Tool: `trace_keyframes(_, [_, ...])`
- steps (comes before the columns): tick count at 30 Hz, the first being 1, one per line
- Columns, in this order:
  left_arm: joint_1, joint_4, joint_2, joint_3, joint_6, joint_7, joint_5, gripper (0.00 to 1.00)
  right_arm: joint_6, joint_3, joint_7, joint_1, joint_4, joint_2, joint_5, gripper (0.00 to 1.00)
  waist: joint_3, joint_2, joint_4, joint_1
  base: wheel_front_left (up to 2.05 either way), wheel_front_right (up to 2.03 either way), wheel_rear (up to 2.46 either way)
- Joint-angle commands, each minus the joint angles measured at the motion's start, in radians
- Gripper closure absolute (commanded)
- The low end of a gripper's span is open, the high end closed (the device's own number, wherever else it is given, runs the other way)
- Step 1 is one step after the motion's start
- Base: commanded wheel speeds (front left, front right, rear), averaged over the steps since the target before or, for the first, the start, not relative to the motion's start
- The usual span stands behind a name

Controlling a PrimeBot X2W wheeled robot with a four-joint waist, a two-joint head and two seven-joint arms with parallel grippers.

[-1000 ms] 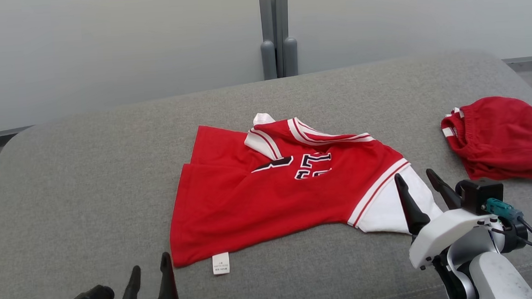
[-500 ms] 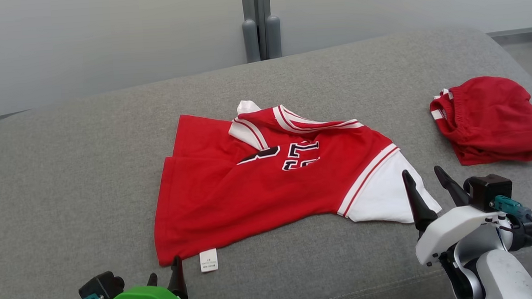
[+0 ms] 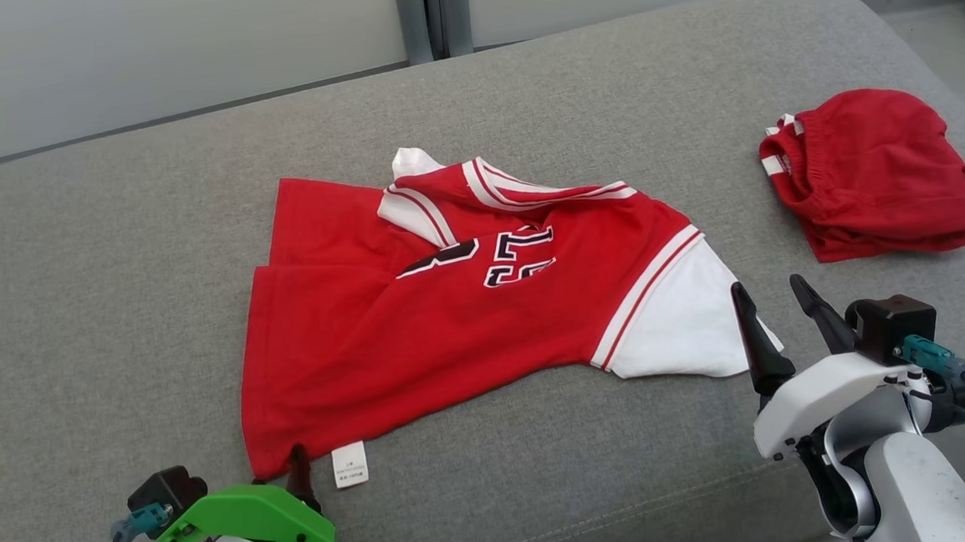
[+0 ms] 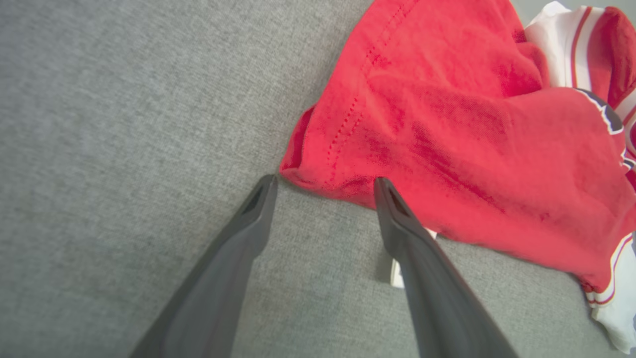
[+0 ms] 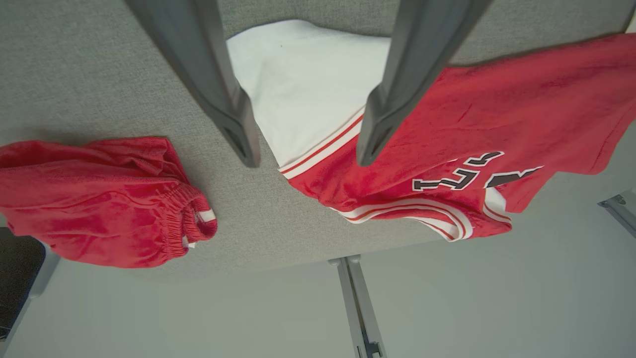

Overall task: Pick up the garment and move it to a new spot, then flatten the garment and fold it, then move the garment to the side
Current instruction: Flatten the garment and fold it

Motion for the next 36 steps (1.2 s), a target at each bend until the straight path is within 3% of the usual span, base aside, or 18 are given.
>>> trace_keyframes(1, [-0.013, 0.006, 0.000, 0.005, 0.002, 0.000, -0.008, 0.00, -0.001, -0.002, -0.007, -0.012, -0.002, -0.004, -0.001, 0.00, 0.011, -0.0001, -0.011, 0.0000, 0.00, 0.00, 0.00])
trace_keyframes(5, [-0.026, 0.042, -0.007, 0.021, -0.006, -0.008, -0.023, 0.03, -0.001, -0.005, -0.011, -0.013, -0.002, -0.004, -0.002, 0.00, 0.019, -0.0001, -0.017, 0.0000, 0.00, 0.00, 0.00])
trace_keyframes(9, [-0.041, 0.069, -0.010, 0.027, -0.021, -0.017, -0.033, 0.31, -0.001, -0.006, -0.017, -0.018, 0.006, -0.006, 0.001, 0.00, 0.024, -0.0001, -0.021, 0.0000, 0.00, 0.00, 0.00])
trace_keyframes(11, [-0.044, 0.078, -0.011, 0.027, -0.028, -0.022, -0.035, 0.54, -0.001, -0.009, -0.018, -0.018, 0.010, -0.006, 0.002, 0.00, 0.025, -0.0001, -0.022, 0.0000, 0.00, 0.00, 0.00])
trace_keyframes(14, [-0.052, 0.085, -0.015, 0.023, -0.043, -0.034, -0.032, 0.69, -0.001, -0.017, -0.018, -0.015, 0.019, -0.003, 0.014, 0.00, 0.026, -0.0001, -0.020, 0.0000, 0.00, 0.00, 0.00])
trace_keyframes(16, [-0.057, 0.087, -0.016, 0.020, -0.051, -0.043, -0.027, 0.86, -0.001, -0.027, -0.015, -0.013, 0.033, 0.001, 0.034, 0.00, 0.026, -0.0001, -0.018, 0.0000, 0.00, 0.00, 0.00])
trace_keyframes(20, [-0.065, 0.076, -0.018, 0.011, -0.062, -0.067, -0.012, 0.99, -0.001, -0.071, -0.009, -0.008, 0.082, 0.004, 0.073, 0.00, 0.030, -0.0001, -0.009, 0.0000, 0.00, 0.00, 0.00])
trace_keyframes(26, [-0.053, 0.016, -0.014, -0.002, -0.068, -0.089, 0.005, 1.00, -0.001, -0.114, -0.008, -0.047, 0.212, -0.004, 0.076, 0.00, 0.046, -0.0001, 0.015, 0.0000, 0.00, 0.00, 0.00])
trace_keyframes(36, [-0.009, -0.116, 0.005, -0.046, -0.037, -0.080, 0.047, 1.00, -0.001, -0.120, -0.018, -0.141, 0.448, -0.019, 0.101, 0.00, 0.069, -0.0001, 0.060, 0.0000, 0.00, 0.00, 0.00])
